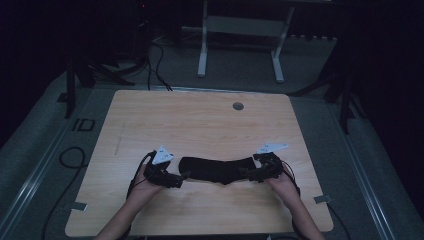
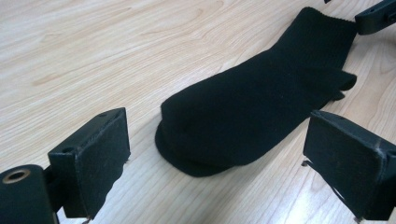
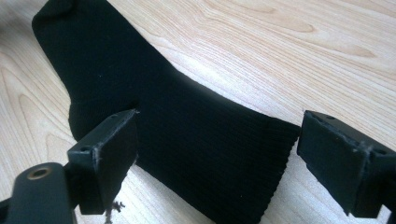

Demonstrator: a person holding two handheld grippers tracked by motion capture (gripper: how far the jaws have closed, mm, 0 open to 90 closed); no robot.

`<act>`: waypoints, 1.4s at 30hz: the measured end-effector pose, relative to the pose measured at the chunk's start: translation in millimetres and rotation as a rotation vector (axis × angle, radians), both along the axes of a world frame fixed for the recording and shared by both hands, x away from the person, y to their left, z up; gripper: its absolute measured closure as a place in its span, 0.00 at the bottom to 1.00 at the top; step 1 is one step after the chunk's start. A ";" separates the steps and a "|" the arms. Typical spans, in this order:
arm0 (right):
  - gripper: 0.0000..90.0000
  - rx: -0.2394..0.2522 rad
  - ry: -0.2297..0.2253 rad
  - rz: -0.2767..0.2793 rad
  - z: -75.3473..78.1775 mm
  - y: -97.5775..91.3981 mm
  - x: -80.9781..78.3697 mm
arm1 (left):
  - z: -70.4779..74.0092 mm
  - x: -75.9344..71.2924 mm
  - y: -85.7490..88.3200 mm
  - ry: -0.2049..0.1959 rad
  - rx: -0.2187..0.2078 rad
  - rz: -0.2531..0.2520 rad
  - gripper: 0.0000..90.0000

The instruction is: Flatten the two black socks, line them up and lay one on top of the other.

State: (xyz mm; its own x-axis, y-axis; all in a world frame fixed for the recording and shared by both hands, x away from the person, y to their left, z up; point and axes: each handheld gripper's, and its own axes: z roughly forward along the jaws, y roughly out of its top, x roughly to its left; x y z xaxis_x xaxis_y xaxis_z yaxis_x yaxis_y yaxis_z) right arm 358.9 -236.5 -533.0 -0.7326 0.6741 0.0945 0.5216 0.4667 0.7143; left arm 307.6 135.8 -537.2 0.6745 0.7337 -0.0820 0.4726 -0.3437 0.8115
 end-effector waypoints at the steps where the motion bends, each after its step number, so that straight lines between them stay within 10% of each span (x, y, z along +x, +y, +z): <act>1: 0.14 0.005 0.000 -0.001 -0.4 -0.8 -0.3 | -0.3 -0.9 1.7 0.003 -0.007 0.002 0.08; 42: 0.14 -0.039 -0.069 -0.147 -20.2 -78.4 -51.7 | -21.1 -51.0 71.9 0.003 0.005 0.107 0.08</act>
